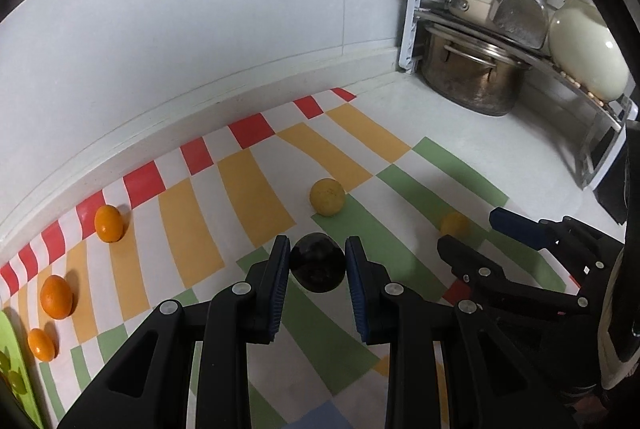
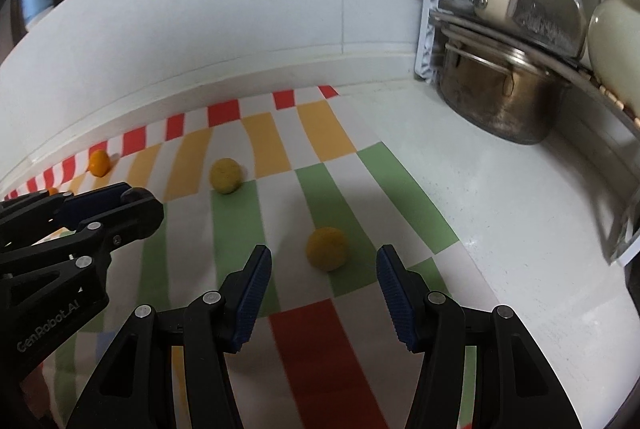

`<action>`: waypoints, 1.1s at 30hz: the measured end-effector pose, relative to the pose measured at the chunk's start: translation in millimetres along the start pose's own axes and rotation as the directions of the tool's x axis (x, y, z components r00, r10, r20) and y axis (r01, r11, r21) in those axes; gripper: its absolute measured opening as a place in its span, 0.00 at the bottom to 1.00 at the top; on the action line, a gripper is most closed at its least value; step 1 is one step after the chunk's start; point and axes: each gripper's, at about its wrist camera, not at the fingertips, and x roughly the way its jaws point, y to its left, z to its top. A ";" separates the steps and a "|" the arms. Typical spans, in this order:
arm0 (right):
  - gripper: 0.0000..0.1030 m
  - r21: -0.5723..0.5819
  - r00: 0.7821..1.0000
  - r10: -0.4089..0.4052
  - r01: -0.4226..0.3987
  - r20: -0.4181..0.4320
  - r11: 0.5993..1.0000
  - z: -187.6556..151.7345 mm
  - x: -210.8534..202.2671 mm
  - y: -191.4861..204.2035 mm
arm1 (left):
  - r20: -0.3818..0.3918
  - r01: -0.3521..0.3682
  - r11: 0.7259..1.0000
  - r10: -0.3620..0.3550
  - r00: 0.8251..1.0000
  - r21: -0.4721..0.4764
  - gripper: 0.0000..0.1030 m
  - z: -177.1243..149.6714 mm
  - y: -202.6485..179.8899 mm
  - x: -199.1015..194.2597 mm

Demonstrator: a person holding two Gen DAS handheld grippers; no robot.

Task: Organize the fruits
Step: 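Grasp a yellow round fruit with the right tool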

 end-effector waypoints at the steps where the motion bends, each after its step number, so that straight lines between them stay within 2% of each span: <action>1: 0.53 -0.002 1.000 -0.006 0.006 -0.006 1.000 0.3 1.8 0.3 | -0.003 0.001 1.000 -0.001 1.000 0.001 0.27 0.5 -0.6 1.3; 13: 0.28 -0.037 0.999 0.002 -0.004 -0.046 0.999 2.7 19.5 1.9 | -0.027 0.008 1.000 -0.007 1.000 0.009 0.27 -1.8 -4.4 7.5; 21: 0.27 -0.050 0.999 0.020 -0.022 -0.027 0.999 3.0 7.1 5.9 | -0.012 0.015 1.000 -0.015 1.000 0.019 0.27 -4.4 -3.7 -7.3; 28: 0.27 -0.065 0.997 0.068 -0.066 0.023 0.996 6.4 -29.5 17.9 | 0.026 0.024 1.000 -0.024 0.999 0.001 0.27 -9.6 4.9 -39.0; 33: 0.27 -0.091 0.992 0.108 -0.101 0.072 0.991 7.1 -59.3 33.6 | 0.067 -0.006 1.000 0.007 0.998 -0.018 0.27 -13.3 14.7 -71.2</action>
